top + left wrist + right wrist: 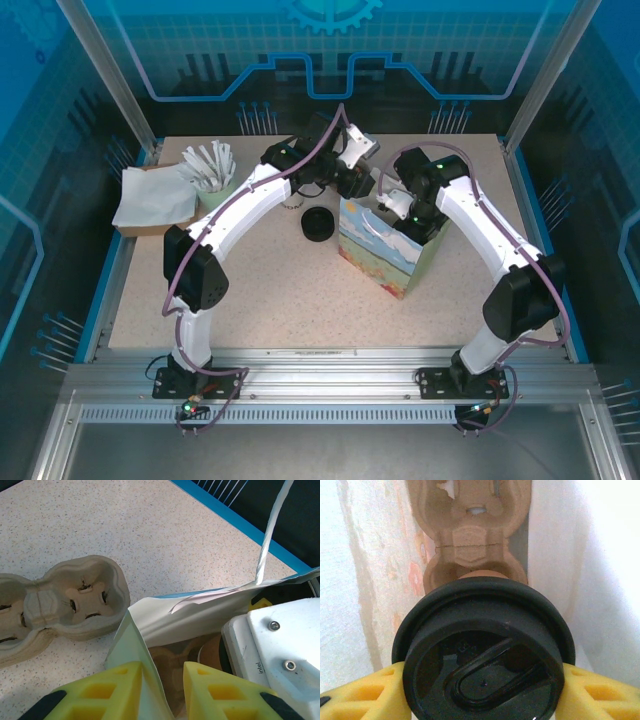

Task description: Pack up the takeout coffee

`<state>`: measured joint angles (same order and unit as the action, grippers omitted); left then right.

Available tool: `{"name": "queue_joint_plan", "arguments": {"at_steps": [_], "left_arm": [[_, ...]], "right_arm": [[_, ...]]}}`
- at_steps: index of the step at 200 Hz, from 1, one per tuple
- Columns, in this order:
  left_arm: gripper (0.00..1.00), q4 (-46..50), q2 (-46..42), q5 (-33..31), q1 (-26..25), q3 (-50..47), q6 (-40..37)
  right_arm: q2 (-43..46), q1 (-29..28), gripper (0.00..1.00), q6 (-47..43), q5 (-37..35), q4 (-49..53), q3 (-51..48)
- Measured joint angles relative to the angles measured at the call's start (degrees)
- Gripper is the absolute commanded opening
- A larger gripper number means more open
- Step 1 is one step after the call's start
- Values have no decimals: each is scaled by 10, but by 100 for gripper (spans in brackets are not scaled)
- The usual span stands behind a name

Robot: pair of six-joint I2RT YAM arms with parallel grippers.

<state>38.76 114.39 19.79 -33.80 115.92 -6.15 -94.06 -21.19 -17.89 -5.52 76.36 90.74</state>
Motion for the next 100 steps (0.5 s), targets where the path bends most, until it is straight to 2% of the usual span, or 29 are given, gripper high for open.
{"name": "queue_joint_plan", "arguments": {"at_steps": [100], "left_arm": [[29, 0, 0, 0, 0, 0, 0]], "right_arm": [[0, 0, 37, 0, 11, -4, 0]]}}
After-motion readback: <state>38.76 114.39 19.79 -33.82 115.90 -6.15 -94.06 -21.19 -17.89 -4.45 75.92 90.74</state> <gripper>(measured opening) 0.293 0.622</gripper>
